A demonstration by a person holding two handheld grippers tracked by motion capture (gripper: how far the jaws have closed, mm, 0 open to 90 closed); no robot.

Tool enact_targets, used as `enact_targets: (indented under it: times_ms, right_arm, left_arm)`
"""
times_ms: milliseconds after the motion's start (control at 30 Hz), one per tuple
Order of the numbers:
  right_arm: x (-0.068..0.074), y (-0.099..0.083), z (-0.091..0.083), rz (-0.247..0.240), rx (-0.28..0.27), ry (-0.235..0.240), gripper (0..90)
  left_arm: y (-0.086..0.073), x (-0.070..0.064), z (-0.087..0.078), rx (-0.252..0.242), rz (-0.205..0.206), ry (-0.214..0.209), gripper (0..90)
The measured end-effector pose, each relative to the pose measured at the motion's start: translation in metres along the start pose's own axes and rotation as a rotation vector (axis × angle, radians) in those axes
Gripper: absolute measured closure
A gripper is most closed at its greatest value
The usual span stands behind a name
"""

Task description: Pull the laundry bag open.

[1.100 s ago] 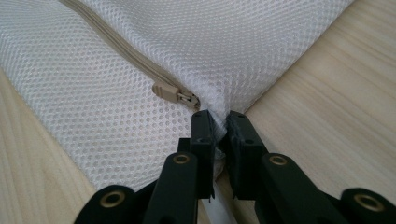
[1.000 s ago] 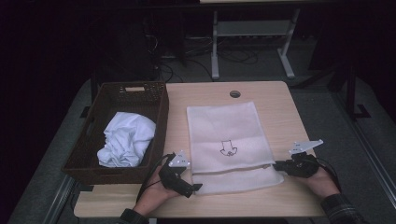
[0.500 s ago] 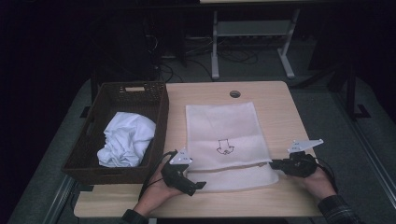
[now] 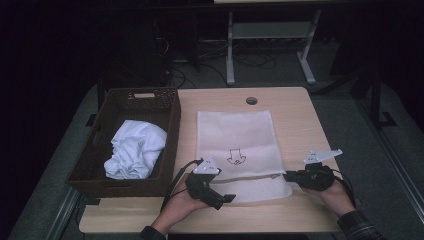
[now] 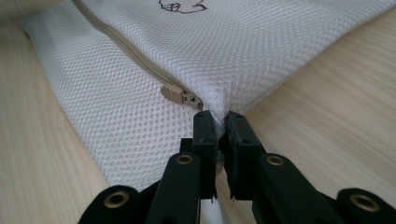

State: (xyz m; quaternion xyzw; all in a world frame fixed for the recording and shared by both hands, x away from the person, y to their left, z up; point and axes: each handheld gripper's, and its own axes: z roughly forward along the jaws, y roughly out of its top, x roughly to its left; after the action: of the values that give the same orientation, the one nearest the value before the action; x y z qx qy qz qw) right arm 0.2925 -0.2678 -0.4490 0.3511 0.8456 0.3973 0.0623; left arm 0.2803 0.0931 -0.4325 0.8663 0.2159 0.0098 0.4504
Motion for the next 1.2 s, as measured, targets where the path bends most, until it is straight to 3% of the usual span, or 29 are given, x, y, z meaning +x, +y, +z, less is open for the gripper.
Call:
enact_targets:
  times_ms: [500,700,967,1200]
  right_arm:
    - [0.009,0.003,-0.001,-0.033,-0.006,0.002,82.9]
    - [0.014,0.004,-0.004,-0.040,-0.018,0.011,83.0]
    - [0.016,0.005,-0.006,-0.044,-0.028,0.019,83.0]
    - [0.017,0.005,-0.009,-0.048,-0.035,0.027,83.0]
  left_arm:
    - [0.026,-0.013,0.028,-0.032,0.018,-0.083,13.6]
    - [0.033,-0.021,0.042,-0.036,0.032,-0.136,18.2]
    - [0.040,-0.029,0.062,-0.004,0.057,-0.145,21.6]
    - [0.043,-0.028,0.071,-0.007,0.047,-0.174,21.8]
